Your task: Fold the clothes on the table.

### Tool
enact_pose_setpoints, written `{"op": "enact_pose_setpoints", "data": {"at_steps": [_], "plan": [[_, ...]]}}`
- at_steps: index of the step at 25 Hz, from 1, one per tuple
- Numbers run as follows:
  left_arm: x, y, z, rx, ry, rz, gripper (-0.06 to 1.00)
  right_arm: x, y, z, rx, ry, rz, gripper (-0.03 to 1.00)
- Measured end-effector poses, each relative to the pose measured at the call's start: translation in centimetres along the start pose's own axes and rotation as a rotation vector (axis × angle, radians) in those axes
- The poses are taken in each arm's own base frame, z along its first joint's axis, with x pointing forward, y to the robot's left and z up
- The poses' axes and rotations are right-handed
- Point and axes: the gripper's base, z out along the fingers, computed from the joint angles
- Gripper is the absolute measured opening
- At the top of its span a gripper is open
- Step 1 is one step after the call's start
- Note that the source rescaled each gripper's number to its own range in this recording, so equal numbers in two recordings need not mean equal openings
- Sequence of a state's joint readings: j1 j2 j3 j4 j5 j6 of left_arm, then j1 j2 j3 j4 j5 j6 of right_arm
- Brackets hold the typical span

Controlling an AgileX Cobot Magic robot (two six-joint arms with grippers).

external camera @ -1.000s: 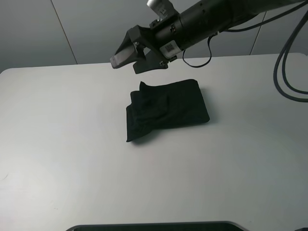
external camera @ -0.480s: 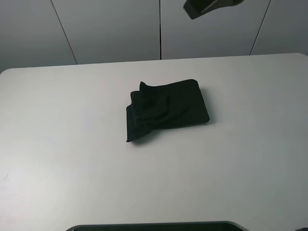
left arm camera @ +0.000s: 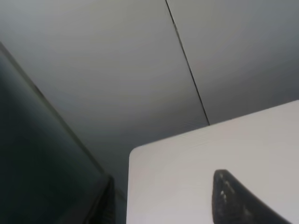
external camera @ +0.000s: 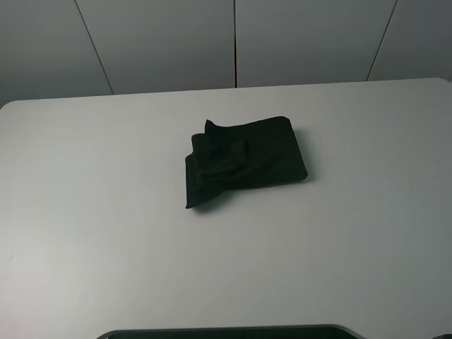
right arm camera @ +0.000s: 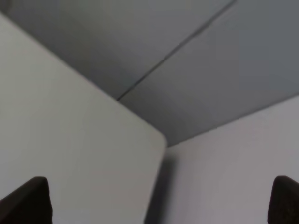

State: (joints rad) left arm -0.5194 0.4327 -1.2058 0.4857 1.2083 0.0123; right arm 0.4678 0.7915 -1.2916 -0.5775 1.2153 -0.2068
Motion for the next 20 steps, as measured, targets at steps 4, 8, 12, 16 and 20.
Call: {"op": "enact_pose_setpoints", "data": {"at_steps": [4,8,12,16,20], "plan": [[0.1,-0.3,0.0,0.028,0.015,-0.012,0.60,3.4,-2.0,-4.8,0.102,-0.121,0.120,1.00],[0.1,-0.3,0.0,0.036,0.015,-0.015,0.60,7.7,-3.2,-9.4,0.175,-0.257,0.211,1.00],[0.6,-0.1,-0.4,0.024,0.005,-0.034,0.60,13.2,-3.7,-13.8,0.267,-0.394,0.249,1.00],[2.4,0.6,-2.0,-0.015,-0.040,-0.117,0.60,17.9,-2.9,-17.1,0.385,-0.464,0.295,1.00],[5.0,1.6,-5.0,-0.034,-0.144,-0.187,0.60,20.2,-1.0,-19.7,0.506,-0.470,0.343,1.00]]}}
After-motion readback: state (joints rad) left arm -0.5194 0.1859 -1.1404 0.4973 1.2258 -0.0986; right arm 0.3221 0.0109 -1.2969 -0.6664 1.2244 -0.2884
